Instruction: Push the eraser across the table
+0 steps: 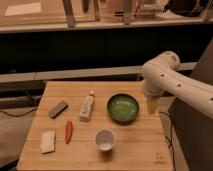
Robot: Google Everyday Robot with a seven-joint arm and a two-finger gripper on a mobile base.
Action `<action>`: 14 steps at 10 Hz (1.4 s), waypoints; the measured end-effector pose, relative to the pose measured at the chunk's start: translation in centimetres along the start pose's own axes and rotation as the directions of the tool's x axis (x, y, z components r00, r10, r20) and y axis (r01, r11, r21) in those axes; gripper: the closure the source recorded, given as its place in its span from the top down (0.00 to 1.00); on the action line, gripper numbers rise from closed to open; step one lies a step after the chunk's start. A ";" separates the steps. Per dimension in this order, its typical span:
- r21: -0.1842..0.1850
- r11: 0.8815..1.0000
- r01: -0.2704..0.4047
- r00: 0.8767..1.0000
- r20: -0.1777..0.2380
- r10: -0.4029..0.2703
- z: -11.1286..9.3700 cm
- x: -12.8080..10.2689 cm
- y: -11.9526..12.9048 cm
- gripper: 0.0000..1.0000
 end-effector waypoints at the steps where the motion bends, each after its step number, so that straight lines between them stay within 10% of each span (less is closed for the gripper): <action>1: 0.007 1.000 0.019 1.000 -0.003 -0.019 -0.2 -1.7 -0.7 0.80; 14: 0.062 0.970 0.237 0.972 -0.016 -0.236 0.2 -12.5 -4.5 0.80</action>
